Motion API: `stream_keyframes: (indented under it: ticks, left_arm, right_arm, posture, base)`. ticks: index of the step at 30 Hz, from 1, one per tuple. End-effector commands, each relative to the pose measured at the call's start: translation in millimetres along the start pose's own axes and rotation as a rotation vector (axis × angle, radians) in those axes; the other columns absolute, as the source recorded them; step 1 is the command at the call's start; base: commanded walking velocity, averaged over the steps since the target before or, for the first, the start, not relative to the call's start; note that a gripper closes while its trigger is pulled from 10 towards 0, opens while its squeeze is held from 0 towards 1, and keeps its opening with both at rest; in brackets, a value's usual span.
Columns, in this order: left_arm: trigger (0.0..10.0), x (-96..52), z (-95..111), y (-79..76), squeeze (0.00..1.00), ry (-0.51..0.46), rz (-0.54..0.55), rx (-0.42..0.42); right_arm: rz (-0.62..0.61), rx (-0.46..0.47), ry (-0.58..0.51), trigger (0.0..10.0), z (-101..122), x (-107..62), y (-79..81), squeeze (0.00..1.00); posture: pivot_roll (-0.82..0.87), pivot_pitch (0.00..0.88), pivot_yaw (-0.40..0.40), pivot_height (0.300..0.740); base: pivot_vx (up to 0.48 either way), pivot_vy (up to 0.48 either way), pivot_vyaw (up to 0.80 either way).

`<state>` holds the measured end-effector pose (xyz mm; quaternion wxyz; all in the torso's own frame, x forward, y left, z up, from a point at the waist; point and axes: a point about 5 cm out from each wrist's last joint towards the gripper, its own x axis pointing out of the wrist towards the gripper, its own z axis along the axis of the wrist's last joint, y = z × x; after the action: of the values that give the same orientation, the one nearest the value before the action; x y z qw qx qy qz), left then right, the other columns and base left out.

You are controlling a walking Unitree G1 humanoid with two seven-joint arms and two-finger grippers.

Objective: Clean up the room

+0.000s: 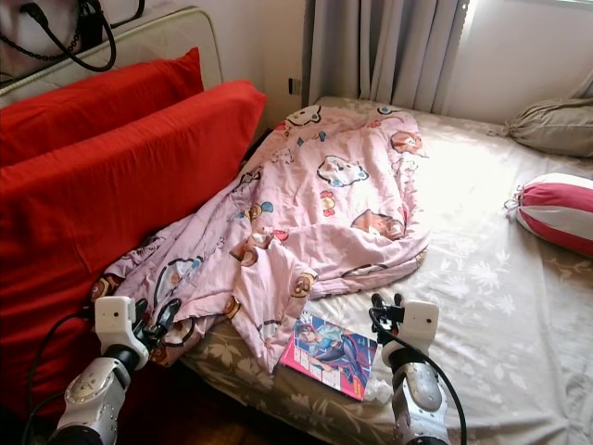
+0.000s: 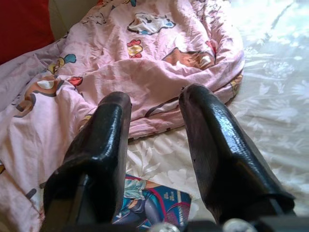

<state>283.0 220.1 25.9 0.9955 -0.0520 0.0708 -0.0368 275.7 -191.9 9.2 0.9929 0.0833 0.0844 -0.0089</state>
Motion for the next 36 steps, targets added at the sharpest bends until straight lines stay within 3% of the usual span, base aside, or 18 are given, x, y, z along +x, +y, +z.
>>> stream_keyframes:
  ticks: [1,9,20,27,30,36]
  left_arm:
    - [10.0,1.3,3.2,-2.8,0.00,-0.023,-0.014,0.004]
    - [10.0,-3.8,-3.7,-8.0,0.00,-0.020,0.005,-0.023]
    - [10.0,0.8,3.9,-2.2,0.00,-0.036,0.032,-0.025]
    - [10.0,3.6,5.9,-10.4,0.00,-0.055,0.038,-0.053]
    - [10.0,2.5,3.7,-14.2,0.00,-0.046,0.012,-0.045]
    - [10.0,2.4,7.0,-7.7,0.00,-0.061,0.057,-0.069]
  right_arm:
    - [0.007,0.000,-0.007,10.0,5.0,2.8,-2.4,0.00]
    - [-0.014,-0.031,-0.003,10.0,10.1,2.5,-17.9,0.00]
    - [-0.052,-0.013,-0.026,10.0,17.2,7.0,-19.8,0.00]
    - [-0.055,0.007,0.020,10.0,8.6,3.4,-20.1,0.00]
    - [-0.049,0.011,0.026,10.0,5.6,2.5,-16.1,0.00]
    - [-0.042,0.012,0.040,10.0,1.2,-0.1,-14.1,0.00]
  posture:
    - [-0.01,0.000,-0.072,0.740]
    - [0.02,0.000,-0.054,0.740]
    - [0.00,0.000,-0.063,0.740]
    - [0.01,0.000,-0.037,0.740]
    - [0.01,0.000,-0.039,0.720]
    - [0.01,0.000,-0.040,0.685]
  base:
    - [0.000,0.000,0.00]
    - [0.000,0.000,0.00]
    - [0.000,0.000,0.00]
    - [0.000,0.000,0.00]
    - [0.000,0.000,0.00]
    - [0.000,0.000,0.00]
